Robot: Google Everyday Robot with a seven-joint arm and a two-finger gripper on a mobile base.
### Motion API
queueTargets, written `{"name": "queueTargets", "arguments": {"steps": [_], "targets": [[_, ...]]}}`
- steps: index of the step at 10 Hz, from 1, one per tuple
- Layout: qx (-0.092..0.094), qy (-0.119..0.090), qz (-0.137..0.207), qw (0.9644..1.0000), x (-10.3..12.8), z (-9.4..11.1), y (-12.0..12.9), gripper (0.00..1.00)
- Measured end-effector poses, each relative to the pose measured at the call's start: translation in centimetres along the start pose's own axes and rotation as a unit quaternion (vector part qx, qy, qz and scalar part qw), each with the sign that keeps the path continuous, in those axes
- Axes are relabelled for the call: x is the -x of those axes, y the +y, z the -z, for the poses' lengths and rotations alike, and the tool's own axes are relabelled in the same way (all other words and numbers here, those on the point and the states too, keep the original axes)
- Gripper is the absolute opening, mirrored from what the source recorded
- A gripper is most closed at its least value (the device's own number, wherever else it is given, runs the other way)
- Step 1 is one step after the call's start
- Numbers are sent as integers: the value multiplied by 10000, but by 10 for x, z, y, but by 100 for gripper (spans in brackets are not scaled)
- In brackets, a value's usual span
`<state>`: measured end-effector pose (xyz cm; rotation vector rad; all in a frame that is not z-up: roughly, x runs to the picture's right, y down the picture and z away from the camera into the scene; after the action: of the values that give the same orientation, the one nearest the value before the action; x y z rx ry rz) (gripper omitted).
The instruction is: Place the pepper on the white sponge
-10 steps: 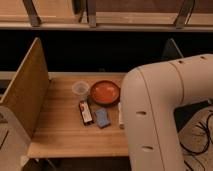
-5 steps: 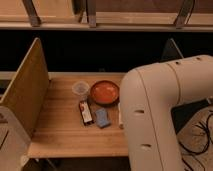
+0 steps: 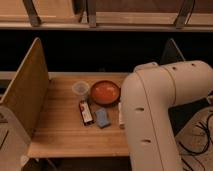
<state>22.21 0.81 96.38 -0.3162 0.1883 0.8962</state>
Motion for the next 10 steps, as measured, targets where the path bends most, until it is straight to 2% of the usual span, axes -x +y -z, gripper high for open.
{"name": "queueTargets", "arguments": {"steps": [5,7,8,10], "targets": [[473,-15,222,9986,15,-26,31,80],[610,-18,294,9977,19,-31,39,80],[670,-17,324,9972,20,-34,42,78],[749,-42,374,9965,21,-36,43,58]]}}
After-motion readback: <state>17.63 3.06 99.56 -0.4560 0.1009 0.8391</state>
